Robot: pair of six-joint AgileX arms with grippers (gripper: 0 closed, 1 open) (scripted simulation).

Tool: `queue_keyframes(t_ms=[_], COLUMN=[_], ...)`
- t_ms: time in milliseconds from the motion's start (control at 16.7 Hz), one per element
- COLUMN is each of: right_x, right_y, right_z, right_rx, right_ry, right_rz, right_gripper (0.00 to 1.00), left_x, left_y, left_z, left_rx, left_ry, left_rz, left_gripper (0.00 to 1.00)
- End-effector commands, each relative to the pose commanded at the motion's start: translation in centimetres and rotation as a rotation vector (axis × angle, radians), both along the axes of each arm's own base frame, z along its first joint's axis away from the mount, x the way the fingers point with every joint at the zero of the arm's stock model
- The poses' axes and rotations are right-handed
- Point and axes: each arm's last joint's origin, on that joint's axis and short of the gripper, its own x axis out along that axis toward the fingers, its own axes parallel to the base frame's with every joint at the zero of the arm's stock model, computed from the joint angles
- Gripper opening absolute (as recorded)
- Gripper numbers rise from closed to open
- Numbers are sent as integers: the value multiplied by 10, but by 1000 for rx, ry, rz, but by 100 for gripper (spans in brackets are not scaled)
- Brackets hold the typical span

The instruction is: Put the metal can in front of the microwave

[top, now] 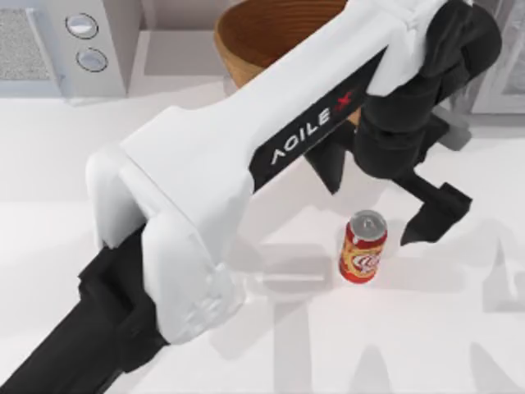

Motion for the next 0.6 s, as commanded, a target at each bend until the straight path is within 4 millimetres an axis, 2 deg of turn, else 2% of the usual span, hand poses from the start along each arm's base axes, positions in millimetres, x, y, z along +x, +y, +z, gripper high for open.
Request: queue_keyframes(t_ms=[300,600], right_x=[0,0], right_y=[0,0], right_z=[0,0], right_rx=[0,0], right_ry=[0,0], right_rz=[0,0], right_gripper=[100,100], left_x=[2,4], left_y=[0,-3], left_z=[-4,-31], left_rx=[-2,2], left_ry=[-1,2], left_rz=[1,0], left_gripper=[100,100])
